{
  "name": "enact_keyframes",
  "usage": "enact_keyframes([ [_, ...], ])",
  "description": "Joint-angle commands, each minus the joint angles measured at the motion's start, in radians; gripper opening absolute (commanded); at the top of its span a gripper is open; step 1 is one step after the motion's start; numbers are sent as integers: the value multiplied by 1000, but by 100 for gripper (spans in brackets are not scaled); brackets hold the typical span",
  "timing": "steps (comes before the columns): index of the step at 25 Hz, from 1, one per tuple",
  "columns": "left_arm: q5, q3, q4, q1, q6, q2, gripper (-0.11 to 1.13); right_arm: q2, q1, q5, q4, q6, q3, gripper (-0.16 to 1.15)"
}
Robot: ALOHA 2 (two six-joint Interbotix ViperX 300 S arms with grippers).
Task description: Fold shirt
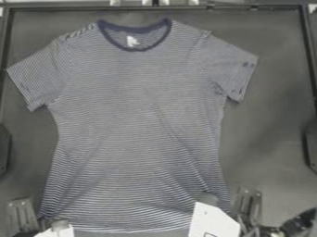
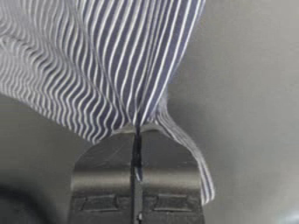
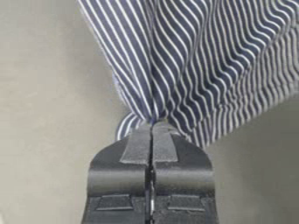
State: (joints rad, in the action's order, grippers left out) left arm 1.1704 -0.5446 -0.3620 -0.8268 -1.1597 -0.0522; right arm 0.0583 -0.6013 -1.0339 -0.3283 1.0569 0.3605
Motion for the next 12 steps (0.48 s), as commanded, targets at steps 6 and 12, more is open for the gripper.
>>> enact_keyframes([
  [6, 201, 138, -17, -48, -9, -69, 6, -78, -54, -40, -29, 87, -49, 7],
  [12, 319, 193, -17, -52, -9, -81, 6, -98, -57, -140, -40, 81, -97, 7],
])
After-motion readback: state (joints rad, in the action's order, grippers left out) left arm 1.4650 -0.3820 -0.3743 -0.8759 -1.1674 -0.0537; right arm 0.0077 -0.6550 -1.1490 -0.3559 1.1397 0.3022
